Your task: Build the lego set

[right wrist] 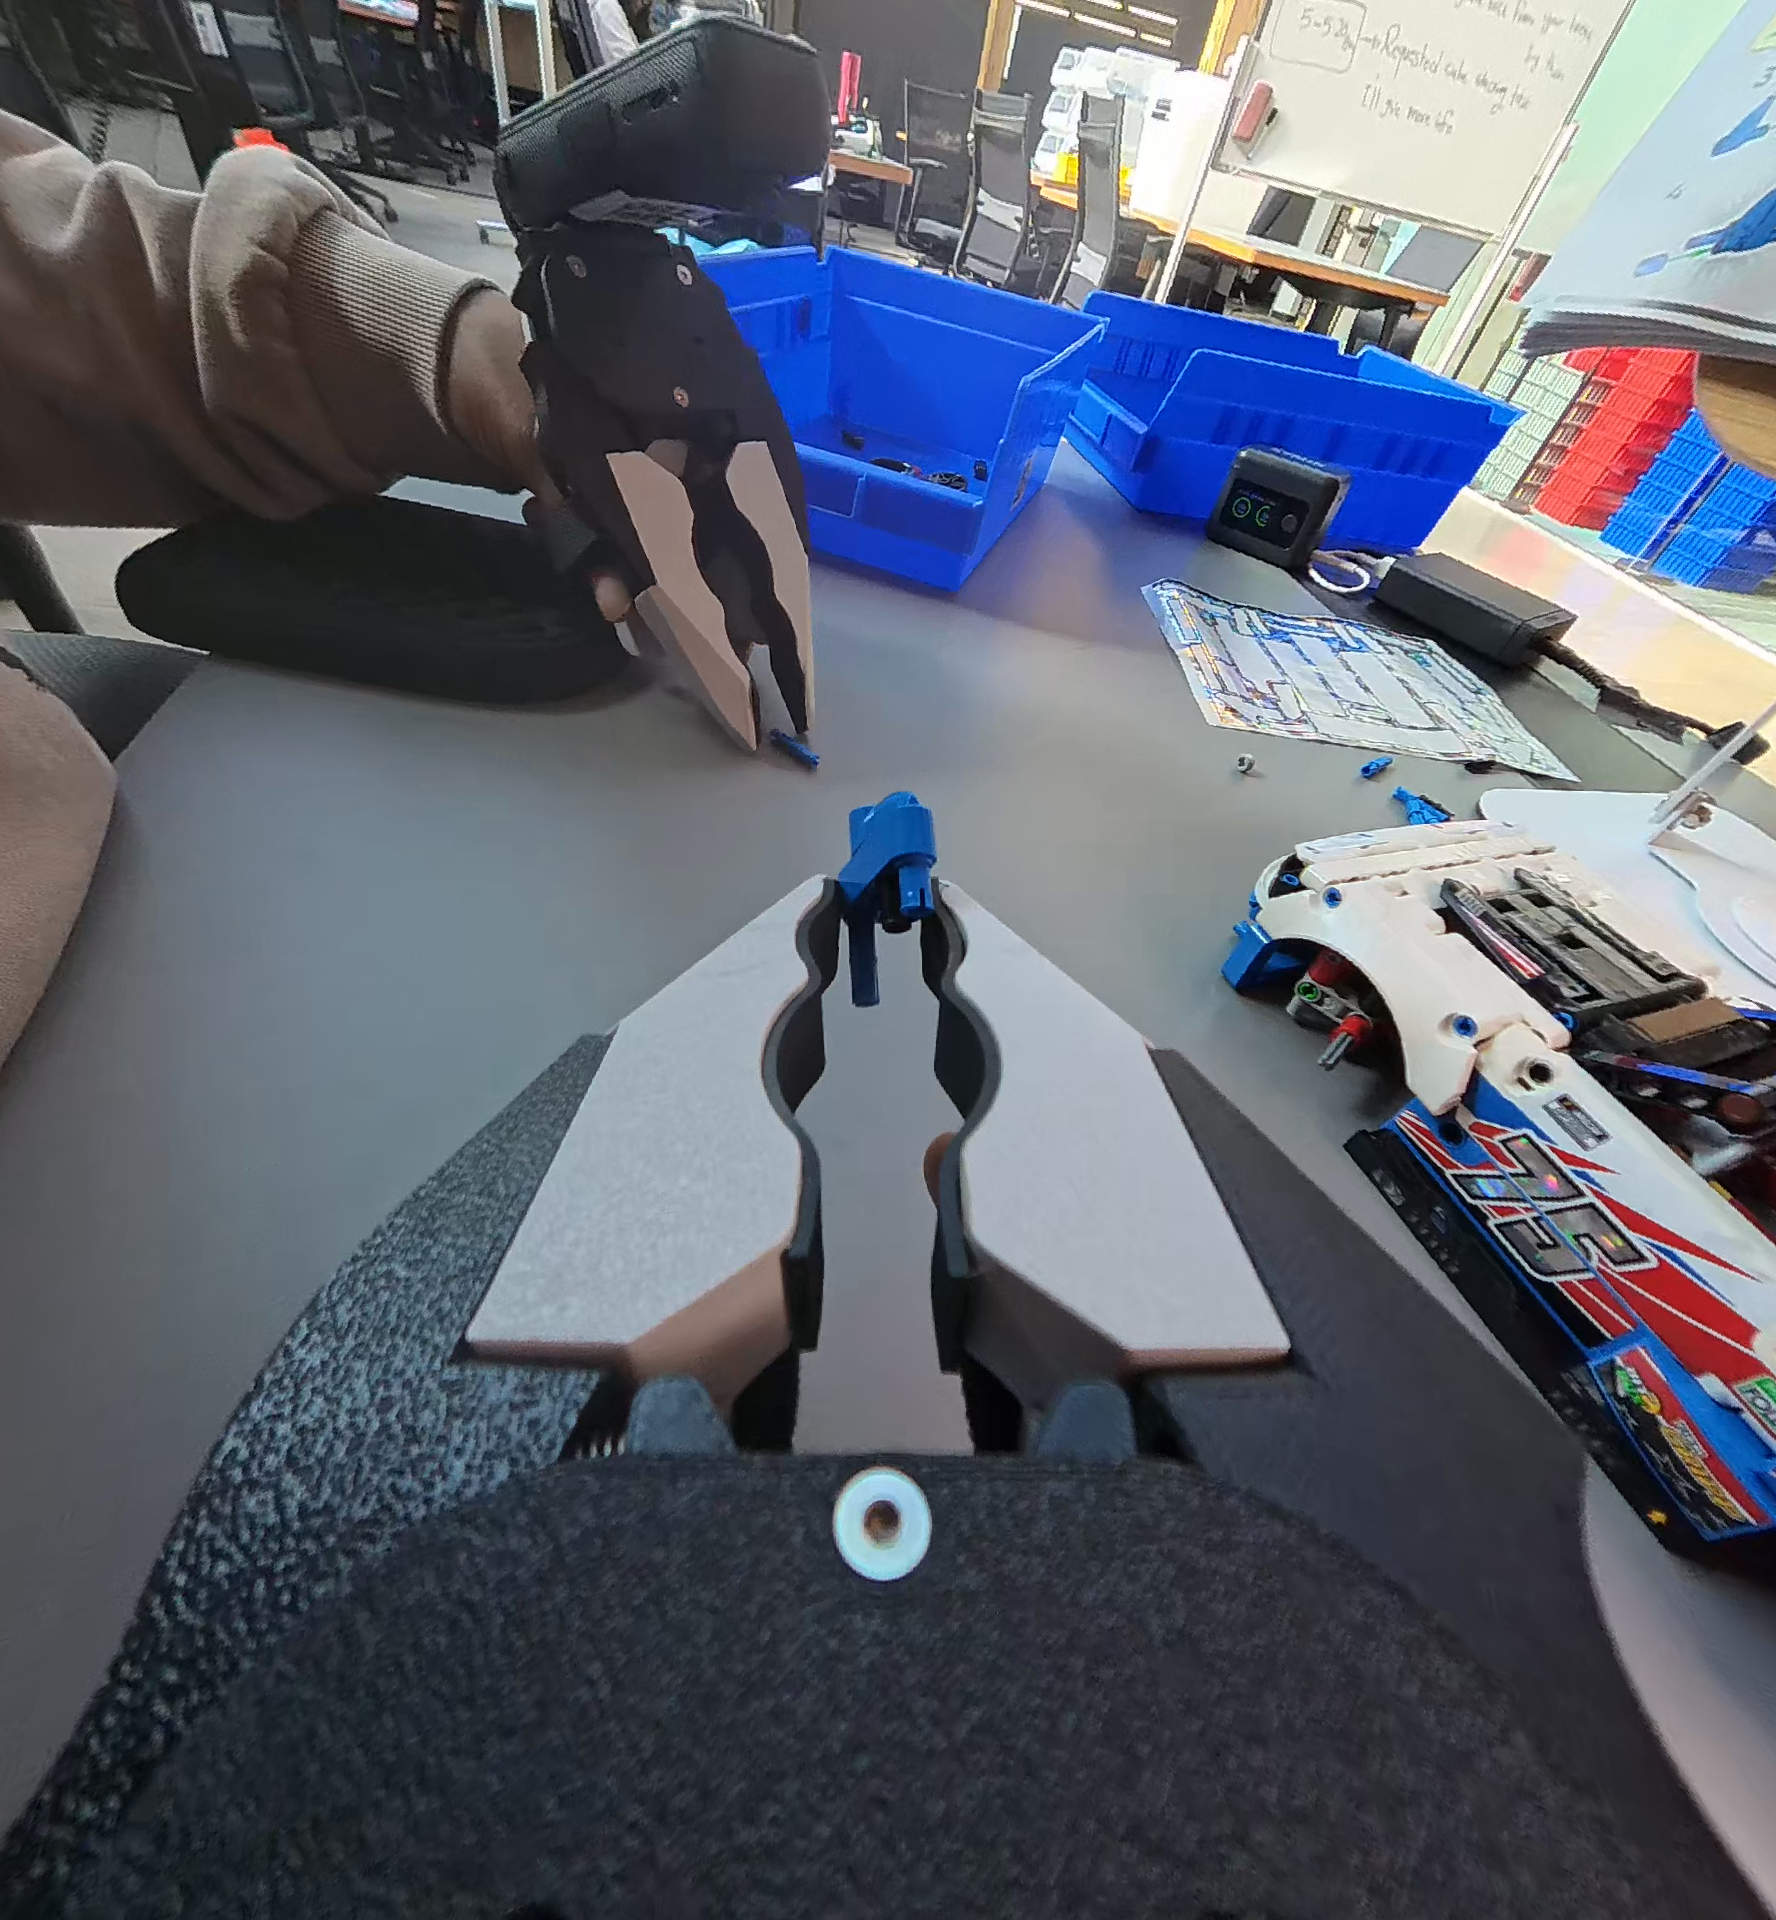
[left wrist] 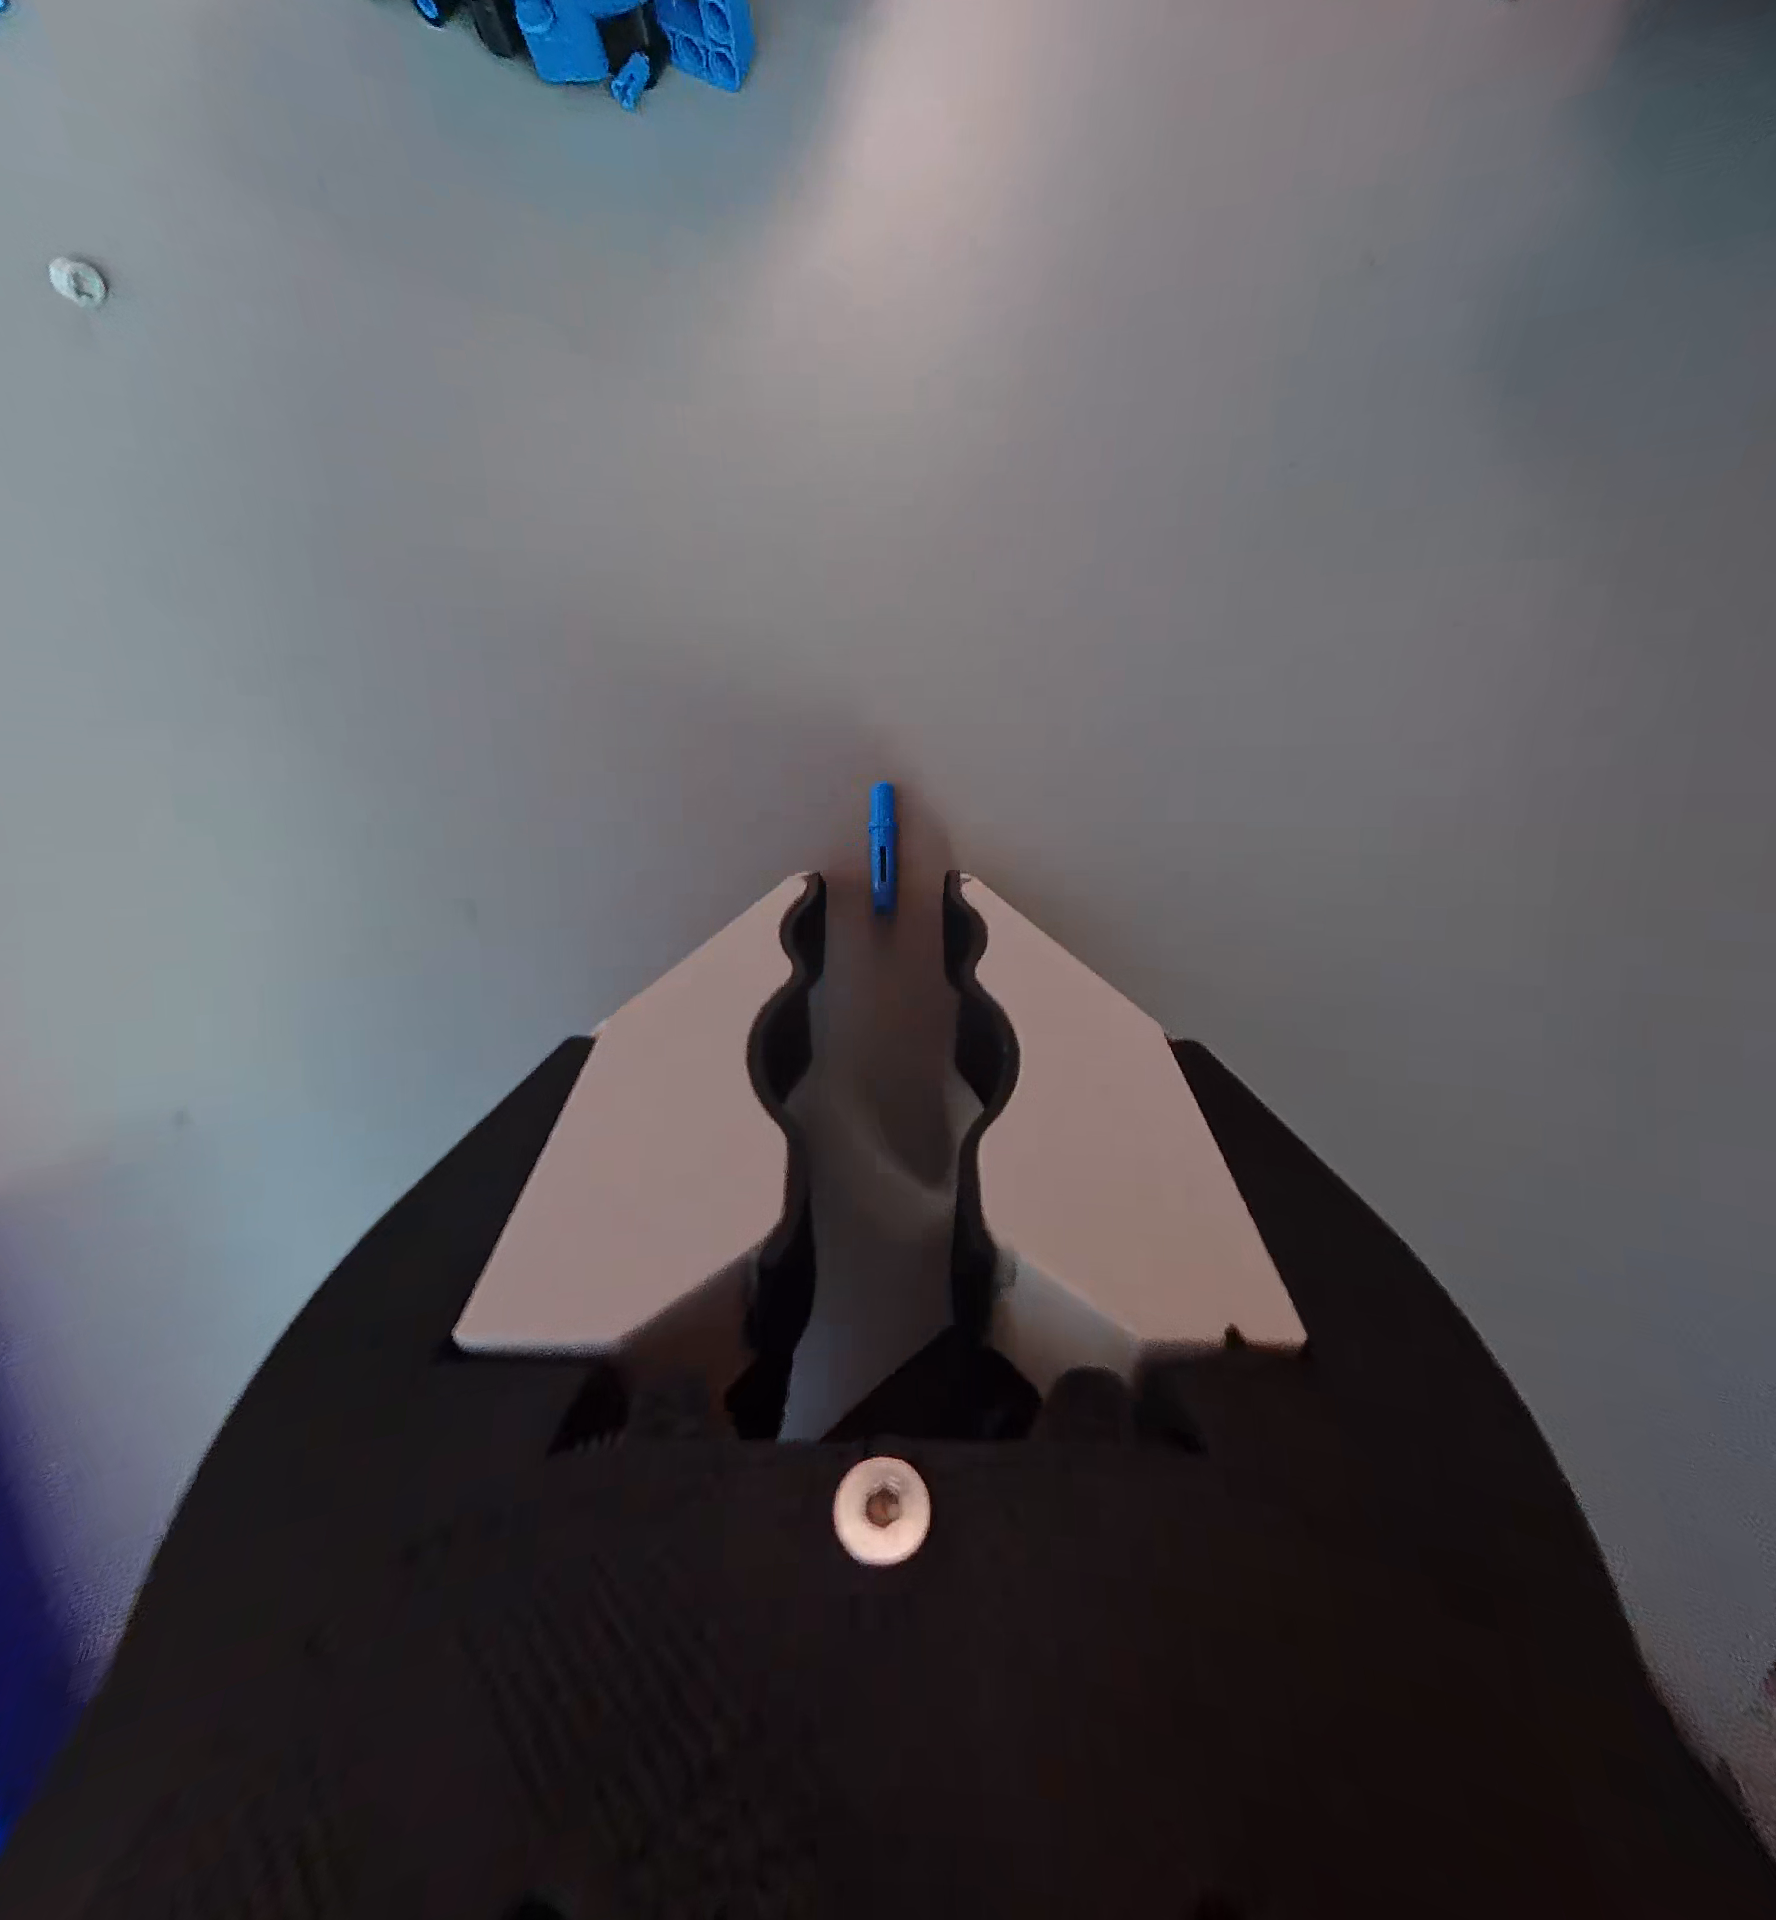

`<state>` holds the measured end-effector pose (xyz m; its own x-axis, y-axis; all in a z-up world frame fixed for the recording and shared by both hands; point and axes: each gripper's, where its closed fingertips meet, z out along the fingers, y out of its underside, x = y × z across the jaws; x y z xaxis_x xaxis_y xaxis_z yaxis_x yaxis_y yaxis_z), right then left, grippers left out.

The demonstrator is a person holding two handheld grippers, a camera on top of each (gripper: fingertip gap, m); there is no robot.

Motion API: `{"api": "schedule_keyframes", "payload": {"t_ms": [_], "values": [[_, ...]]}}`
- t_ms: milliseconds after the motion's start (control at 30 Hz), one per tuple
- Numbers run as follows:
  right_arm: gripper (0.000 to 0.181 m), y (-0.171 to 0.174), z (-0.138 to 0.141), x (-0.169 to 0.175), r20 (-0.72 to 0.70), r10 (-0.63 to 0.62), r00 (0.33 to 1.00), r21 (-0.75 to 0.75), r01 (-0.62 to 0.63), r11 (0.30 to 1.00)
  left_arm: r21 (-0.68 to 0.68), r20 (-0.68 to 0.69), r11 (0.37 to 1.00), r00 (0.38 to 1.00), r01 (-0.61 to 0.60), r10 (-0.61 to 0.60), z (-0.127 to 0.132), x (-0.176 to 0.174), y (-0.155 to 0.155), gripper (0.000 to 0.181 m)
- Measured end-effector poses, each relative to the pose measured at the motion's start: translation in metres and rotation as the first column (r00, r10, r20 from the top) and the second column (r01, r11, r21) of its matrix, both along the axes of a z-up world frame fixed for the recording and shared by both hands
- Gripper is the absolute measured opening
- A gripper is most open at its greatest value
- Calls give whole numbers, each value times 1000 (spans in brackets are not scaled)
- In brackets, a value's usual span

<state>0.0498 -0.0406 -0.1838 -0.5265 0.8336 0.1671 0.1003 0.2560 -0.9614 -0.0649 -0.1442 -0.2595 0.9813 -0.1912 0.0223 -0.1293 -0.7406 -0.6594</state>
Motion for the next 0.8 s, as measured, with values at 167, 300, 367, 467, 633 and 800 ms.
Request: {"api": "schedule_keyframes", "payload": {"t_ms": [167, 300, 367, 467, 633, 800], "values": [[12, 0, -1, -1, 5, 2, 1000, -1, -2, 1000, 25, -82, 999, 996, 22, -20, 0, 2, 9, 2], [12, -5, 3, 3, -45, 36, 998, 40, -35, 999, 43, 9, 985, 986, 168, -169, 15, 30, 29, 2], [13, -8, 3, 6, -83, 55, 995, 128, -44, 991, 82, 128, 955, 947, 285, -294, 39, 68, 39, 2], [12, -18, -4, 10, -106, 100, 989, 272, -68, 960, 69, 266, 926, 887, 372, -377, 62, 101, 51, 2], [13, -26, -14, 12, -129, 133, 983, 424, -66, 903, 6, 417, 919, 834, 395, -361, 69, 120, 61, 2], [13, -31, -22, 10, -116, 141, 983, 484, -68, 872, -32, 450, 923, 830, 384, -330, 58, 123, 64, 2]]}}
